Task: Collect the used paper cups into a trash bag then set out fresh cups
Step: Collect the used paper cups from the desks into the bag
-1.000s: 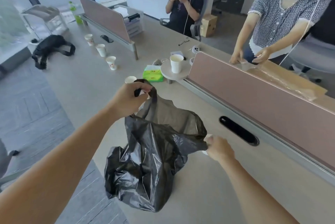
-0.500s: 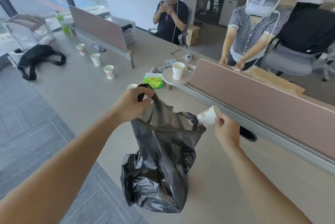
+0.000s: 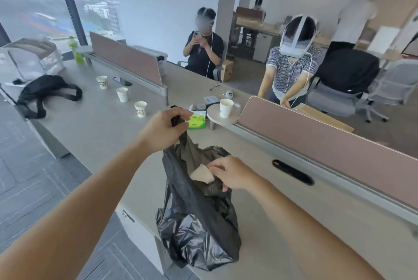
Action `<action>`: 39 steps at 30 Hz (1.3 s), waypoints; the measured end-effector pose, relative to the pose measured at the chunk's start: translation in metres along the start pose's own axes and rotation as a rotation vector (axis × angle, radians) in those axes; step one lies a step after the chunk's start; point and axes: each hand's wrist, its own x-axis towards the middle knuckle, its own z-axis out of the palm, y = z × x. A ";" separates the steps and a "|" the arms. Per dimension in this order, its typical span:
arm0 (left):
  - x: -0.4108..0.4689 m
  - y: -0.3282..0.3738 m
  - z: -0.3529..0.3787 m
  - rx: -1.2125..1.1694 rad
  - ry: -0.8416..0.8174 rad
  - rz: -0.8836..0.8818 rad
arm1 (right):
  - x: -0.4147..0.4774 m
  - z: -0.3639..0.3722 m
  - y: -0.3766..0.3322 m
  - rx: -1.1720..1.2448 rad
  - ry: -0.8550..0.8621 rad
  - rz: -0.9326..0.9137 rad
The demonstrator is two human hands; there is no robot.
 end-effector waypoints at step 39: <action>0.231 -0.094 -0.088 0.112 0.053 0.017 | 0.190 -0.079 -0.005 -0.136 0.362 0.119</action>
